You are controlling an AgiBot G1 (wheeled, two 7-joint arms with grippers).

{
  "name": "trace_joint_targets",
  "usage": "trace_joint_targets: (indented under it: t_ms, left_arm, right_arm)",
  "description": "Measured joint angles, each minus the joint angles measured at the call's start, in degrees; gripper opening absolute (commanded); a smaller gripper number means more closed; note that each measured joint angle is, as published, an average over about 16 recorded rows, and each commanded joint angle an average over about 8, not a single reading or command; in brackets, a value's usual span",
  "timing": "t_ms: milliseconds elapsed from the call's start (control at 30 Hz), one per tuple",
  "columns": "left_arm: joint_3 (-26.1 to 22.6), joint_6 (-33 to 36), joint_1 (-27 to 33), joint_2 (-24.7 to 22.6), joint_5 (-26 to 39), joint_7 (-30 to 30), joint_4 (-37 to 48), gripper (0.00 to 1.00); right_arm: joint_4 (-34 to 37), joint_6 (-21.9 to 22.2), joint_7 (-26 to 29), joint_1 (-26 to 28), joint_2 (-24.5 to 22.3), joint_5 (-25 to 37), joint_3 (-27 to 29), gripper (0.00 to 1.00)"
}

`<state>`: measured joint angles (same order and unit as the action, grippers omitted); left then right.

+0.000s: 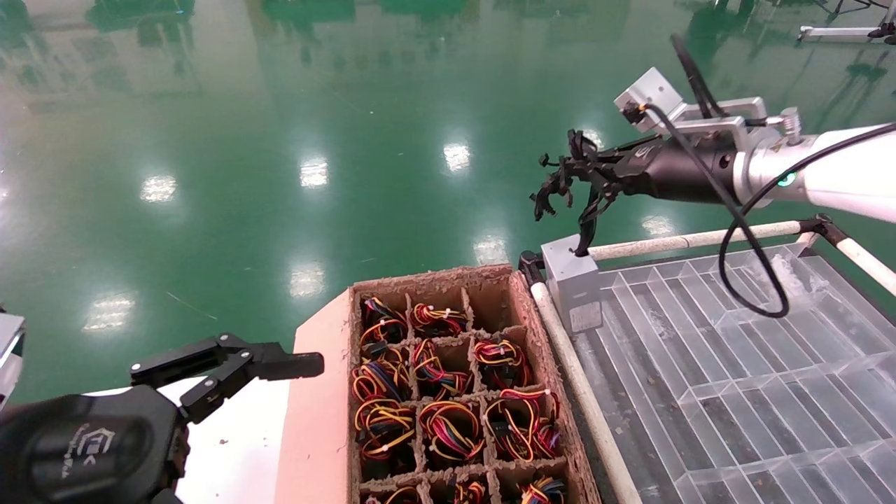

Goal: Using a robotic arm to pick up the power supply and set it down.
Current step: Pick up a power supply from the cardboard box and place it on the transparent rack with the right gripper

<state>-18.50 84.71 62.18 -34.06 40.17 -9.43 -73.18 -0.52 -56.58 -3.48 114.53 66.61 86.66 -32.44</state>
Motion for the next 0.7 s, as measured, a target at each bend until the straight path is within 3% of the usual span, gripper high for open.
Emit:
trace_joint_targets:
  t_ms: [600,667,700]
  left_arm:
    - [-0.03,-0.01,0.01,0.01,-0.02,0.01,0.0,1.0]
    - [-0.03,-0.02,0.01,0.01,-0.02,0.02,0.0,1.0]
    - [-0.03,-0.02,0.01,0.01,-0.02,0.02,0.0,1.0]
  right_arm:
    - [1.0,9.87,-0.67,-4.73,1.09,-2.01,1.38,0.0]
    - [1.06,11.4,-0.73,-5.29,1.2,-2.28,1.56,0.1]
    - [1.09,12.13,-0.76,-5.56,1.25,-2.42,1.65,0.22]
